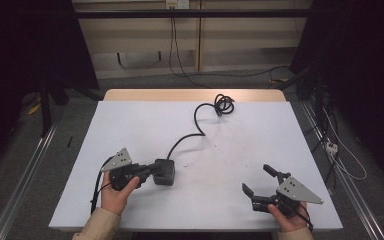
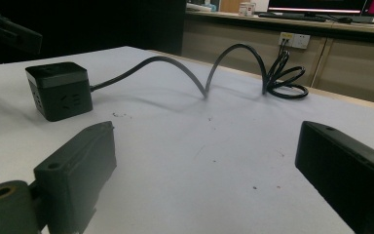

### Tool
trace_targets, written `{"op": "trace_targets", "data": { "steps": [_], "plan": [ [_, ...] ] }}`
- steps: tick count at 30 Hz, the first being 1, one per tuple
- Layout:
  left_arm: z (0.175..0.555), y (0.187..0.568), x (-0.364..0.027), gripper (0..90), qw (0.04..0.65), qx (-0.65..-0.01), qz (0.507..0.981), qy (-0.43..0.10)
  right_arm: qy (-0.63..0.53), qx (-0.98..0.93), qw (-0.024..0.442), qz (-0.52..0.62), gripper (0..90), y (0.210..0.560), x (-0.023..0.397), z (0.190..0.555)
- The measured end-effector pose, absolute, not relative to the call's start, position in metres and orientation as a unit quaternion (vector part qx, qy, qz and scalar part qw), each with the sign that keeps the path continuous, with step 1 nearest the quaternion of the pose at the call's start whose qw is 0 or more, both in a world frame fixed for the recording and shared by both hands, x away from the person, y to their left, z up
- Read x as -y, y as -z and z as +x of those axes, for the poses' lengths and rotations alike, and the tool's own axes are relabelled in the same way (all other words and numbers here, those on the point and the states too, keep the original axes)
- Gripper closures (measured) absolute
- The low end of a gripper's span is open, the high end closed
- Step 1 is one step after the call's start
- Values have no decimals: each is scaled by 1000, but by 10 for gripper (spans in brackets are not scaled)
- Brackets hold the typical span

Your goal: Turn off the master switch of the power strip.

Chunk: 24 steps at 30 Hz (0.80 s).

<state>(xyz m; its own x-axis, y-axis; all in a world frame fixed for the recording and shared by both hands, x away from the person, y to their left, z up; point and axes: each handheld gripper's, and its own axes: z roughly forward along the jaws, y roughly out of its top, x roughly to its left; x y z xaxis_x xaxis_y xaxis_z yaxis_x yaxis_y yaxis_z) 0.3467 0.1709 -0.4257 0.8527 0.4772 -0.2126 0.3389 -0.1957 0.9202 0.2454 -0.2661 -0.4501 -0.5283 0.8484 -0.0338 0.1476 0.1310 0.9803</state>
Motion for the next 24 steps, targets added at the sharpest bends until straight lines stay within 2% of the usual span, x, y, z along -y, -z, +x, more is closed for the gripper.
{"op": "trace_targets", "data": {
  "steps": [24],
  "plan": [
    [349, 429, -166, 900, 562, -269, 781, -55, -547, -681, 319, 367, 78, 450, 267, 245]
  ]
}}
